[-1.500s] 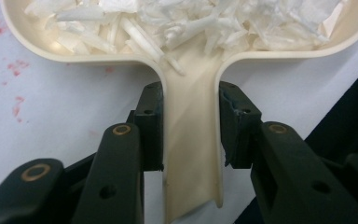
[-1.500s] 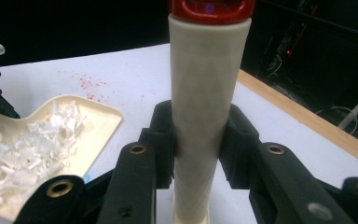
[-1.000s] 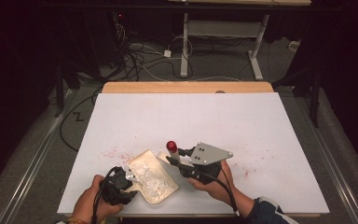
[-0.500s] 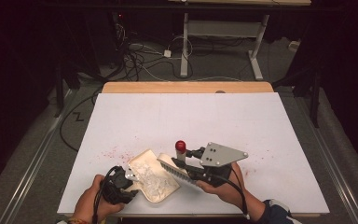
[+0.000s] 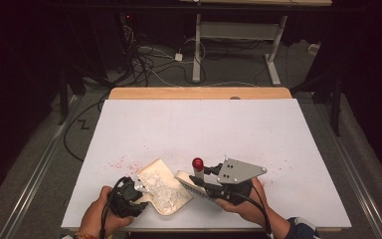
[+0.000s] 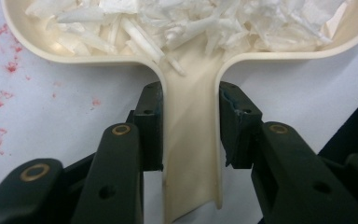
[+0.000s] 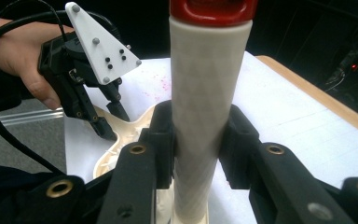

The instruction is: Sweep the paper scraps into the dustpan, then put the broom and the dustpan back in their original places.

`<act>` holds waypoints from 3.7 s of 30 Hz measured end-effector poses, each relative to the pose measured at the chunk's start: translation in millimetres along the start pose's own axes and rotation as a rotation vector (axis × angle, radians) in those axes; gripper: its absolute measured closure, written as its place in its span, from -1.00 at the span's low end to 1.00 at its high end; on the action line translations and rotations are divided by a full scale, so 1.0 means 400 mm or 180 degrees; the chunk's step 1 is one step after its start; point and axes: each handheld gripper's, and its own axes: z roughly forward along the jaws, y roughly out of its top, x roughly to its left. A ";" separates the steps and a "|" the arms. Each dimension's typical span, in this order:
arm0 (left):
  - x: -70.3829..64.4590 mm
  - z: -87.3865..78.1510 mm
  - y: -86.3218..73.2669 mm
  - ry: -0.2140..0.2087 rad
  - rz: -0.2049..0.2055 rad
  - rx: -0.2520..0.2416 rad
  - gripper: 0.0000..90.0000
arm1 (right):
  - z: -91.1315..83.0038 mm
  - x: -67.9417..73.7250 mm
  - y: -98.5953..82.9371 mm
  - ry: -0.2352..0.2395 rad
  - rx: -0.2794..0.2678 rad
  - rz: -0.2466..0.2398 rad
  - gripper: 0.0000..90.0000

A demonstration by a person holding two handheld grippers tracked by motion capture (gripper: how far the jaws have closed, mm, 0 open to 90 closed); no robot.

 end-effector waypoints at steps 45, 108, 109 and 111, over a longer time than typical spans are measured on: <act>0.158 0.033 0.036 0.0325 -0.1078 -0.0421 0.41 | -0.358 -0.214 -0.119 -0.0318 -0.0066 0.0679 0.55; 0.058 0.003 -0.018 0.0715 -0.0437 -0.1775 -0.54 | -0.079 -0.536 -0.164 -0.1757 0.0610 0.1089 -0.05; 0.056 0.002 -0.018 0.0730 -0.0418 -0.1772 -0.54 | -0.084 -0.532 -0.161 -0.1726 0.0585 0.1106 -0.07; 0.054 0.002 -0.018 0.0723 -0.0419 -0.1786 -0.54 | -0.095 -0.520 -0.157 -0.1689 0.0515 0.1101 -0.07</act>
